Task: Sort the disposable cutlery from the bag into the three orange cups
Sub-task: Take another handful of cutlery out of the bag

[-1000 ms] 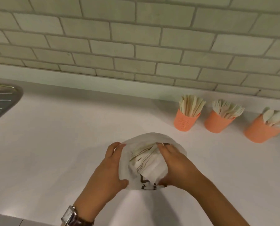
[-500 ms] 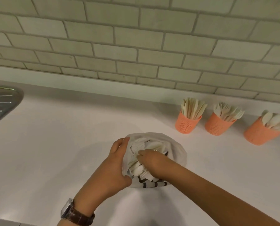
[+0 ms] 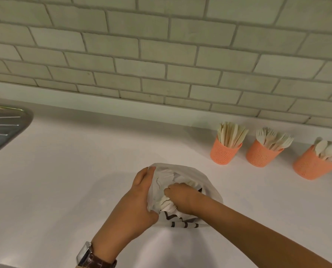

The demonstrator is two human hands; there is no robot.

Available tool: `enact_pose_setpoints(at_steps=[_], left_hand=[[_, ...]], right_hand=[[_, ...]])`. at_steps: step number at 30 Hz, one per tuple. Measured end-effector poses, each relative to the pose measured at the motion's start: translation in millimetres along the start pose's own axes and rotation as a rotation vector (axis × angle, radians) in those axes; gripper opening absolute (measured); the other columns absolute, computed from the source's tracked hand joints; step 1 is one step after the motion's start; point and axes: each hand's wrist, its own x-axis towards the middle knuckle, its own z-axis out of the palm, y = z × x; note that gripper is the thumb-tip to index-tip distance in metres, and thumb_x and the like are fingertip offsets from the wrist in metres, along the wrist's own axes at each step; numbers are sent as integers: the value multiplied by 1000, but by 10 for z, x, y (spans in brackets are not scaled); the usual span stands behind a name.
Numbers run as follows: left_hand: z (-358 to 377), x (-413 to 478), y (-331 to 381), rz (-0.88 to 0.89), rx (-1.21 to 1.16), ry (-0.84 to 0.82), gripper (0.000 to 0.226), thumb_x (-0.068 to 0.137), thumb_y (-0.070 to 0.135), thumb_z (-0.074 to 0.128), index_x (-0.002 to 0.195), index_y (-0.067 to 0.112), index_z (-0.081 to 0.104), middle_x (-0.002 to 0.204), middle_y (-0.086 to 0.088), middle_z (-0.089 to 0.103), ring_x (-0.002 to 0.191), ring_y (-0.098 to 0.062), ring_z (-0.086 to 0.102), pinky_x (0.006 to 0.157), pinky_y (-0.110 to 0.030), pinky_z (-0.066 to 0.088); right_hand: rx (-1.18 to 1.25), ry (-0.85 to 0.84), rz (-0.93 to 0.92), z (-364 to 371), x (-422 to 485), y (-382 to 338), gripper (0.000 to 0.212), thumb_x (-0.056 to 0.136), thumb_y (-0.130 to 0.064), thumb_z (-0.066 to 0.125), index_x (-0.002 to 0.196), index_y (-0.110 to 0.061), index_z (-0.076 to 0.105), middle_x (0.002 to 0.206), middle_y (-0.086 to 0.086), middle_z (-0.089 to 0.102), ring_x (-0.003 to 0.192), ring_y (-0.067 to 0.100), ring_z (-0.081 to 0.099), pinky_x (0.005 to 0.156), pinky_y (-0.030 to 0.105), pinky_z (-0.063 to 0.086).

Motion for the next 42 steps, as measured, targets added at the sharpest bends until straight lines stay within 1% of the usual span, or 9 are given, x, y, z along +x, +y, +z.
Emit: enact_pose_setpoints(at_steps=[5, 10, 12, 16, 19, 24, 30, 36, 42], left_hand=[[-19, -20, 37, 24, -20, 2, 98, 72, 7, 64, 116, 65, -2, 122, 44, 10, 81, 4, 54, 72, -16, 50], [-7, -32, 48, 28, -37, 11, 97, 71, 5, 64, 109, 69, 1, 118, 50, 9, 85, 16, 49, 69, -13, 49], [4, -17, 44, 24, -43, 18, 95, 72, 6, 65, 111, 67, 3, 118, 49, 10, 84, 17, 49, 67, -11, 47], [59, 28, -15, 1, -40, 26, 96, 71, 11, 66, 134, 53, 8, 127, 37, 16, 80, 14, 51, 65, -11, 48], [87, 46, -48, -14, -31, 24, 97, 71, 11, 67, 142, 44, 10, 134, 29, 16, 78, 9, 53, 67, -15, 50], [84, 36, -31, -26, -33, 18, 99, 72, 9, 67, 140, 48, 7, 129, 32, 16, 78, 7, 52, 68, -15, 50], [96, 40, -65, -35, -34, 22, 98, 71, 9, 66, 142, 45, 8, 133, 31, 15, 79, 2, 53, 68, -18, 51], [151, 83, -49, -30, -103, 17, 99, 70, 7, 66, 145, 41, 10, 135, 30, 14, 80, 4, 52, 62, -16, 49], [162, 149, -34, -48, -121, 36, 101, 69, 8, 68, 146, 38, 9, 138, 22, 14, 75, 4, 51, 61, -16, 50]], right_hand=[[119, 55, 70, -16, -24, 168, 31, 81, 6, 50, 110, -5, 49, 99, 14, 59, 87, 27, 60, 72, 37, 50], [65, -14, 180, 37, -64, 235, 16, 91, 0, 45, 102, 0, 56, 74, 3, 44, 75, 20, 44, 68, 27, 38], [75, -21, 232, -4, -61, 193, 11, 88, 5, 47, 87, 0, 56, 79, 8, 50, 68, 20, 45, 59, 26, 35], [130, -19, 113, -49, -20, 220, 24, 80, 14, 45, 97, 1, 57, 109, 22, 56, 75, 26, 50, 56, 30, 35], [213, 16, 65, -43, 1, 255, 24, 76, 14, 49, 94, 0, 54, 102, 17, 56, 86, 30, 57, 72, 39, 50], [125, -32, 154, 30, -31, 285, 29, 79, 6, 52, 107, -2, 50, 104, 15, 56, 86, 27, 56, 71, 34, 48], [71, -27, 16, 5, -2, 267, 33, 80, 8, 48, 110, -5, 54, 113, 13, 51, 95, 31, 55, 68, 34, 43], [-288, -108, -4, -135, 44, 49, 25, 84, 3, 51, 109, -2, 55, 114, 15, 58, 115, 31, 45, 99, 40, 36], [-577, -186, 50, -344, 39, -234, 8, 89, -18, 57, 93, -11, 55, 109, 3, 62, 109, 21, 56, 104, 36, 34]])
